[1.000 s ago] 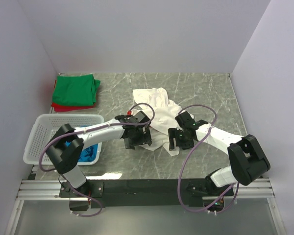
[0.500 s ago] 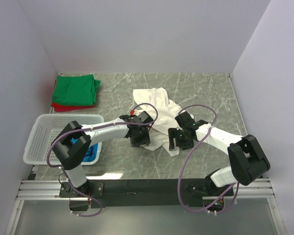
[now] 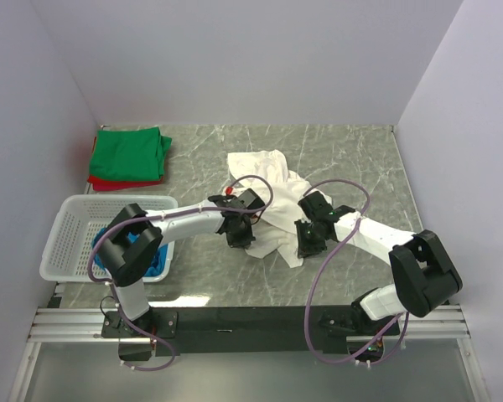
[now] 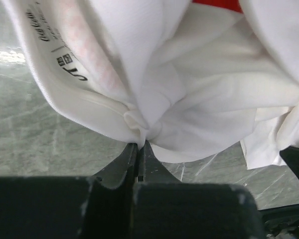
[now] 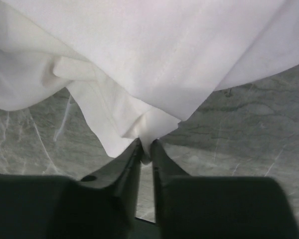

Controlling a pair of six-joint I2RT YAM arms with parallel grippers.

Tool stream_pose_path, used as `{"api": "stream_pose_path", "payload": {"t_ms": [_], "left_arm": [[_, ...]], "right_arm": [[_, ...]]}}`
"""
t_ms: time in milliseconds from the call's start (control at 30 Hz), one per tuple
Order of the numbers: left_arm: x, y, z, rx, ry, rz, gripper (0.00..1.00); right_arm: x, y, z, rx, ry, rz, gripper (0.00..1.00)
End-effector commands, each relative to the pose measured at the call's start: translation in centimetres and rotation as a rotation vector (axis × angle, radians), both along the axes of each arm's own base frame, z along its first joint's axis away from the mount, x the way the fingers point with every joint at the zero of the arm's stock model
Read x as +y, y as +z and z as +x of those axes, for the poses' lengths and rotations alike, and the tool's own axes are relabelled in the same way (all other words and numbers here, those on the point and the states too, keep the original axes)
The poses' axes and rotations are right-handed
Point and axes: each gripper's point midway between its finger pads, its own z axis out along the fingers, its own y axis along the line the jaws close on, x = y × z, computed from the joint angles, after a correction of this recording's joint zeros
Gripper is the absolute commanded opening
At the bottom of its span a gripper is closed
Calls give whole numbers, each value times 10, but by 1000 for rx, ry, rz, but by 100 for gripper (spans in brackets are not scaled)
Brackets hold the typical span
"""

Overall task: Fold and stack the t-shirts
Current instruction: Flatten the tshirt out

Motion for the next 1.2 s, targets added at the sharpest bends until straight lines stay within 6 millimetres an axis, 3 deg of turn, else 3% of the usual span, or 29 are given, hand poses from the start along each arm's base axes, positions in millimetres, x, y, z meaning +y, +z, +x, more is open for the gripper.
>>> {"api": "stream_pose_path", "payload": {"t_ms": [0,67,167,233,267,400,467,500,567,600,633,733,800,967,1100,1167], "left_arm": [[1,39,23,-82,48,-73,1],[13,60,42,-119,104,-107,1],[35,109,75,-214,185,-159,1],[56,138,91,-262,238,-173,1],[59,161,102,-311,244,-193,1],[96,211,128,-409,309,-207,1],[118,232,143,-455,343,-217,1],[125,236,148,-463,352,-219,1],[139,252,157,-487,362,-234,0],[142,255,161,-491,362,-233,0],[144,265,164,-510,358,-246,1],[138,269,168,-521,323,-265,0],[136,263,168,-508,320,-266,1],[139,214,159,-418,334,-231,0],[137,198,156,-413,341,-247,1],[139,193,159,-414,343,-235,1]], "right_arm": [[6,7,7,-21,10,10,17],[8,11,10,-30,14,14,14],[7,24,17,-49,13,1,5],[4,44,30,-93,-1,-17,0],[-2,51,29,-85,-7,-40,0],[-24,123,70,-230,-99,-7,0],[-52,152,83,-271,-181,23,0],[-60,175,95,-324,-208,41,0],[-89,194,103,-354,-262,22,0],[-96,213,112,-400,-273,20,0],[-103,216,116,-403,-276,-6,0],[-99,231,124,-424,-278,30,0],[-78,239,125,-425,-240,142,0],[-42,243,117,-377,-205,315,0],[-6,223,89,-255,-98,390,0],[28,221,62,-174,29,467,0]]}}
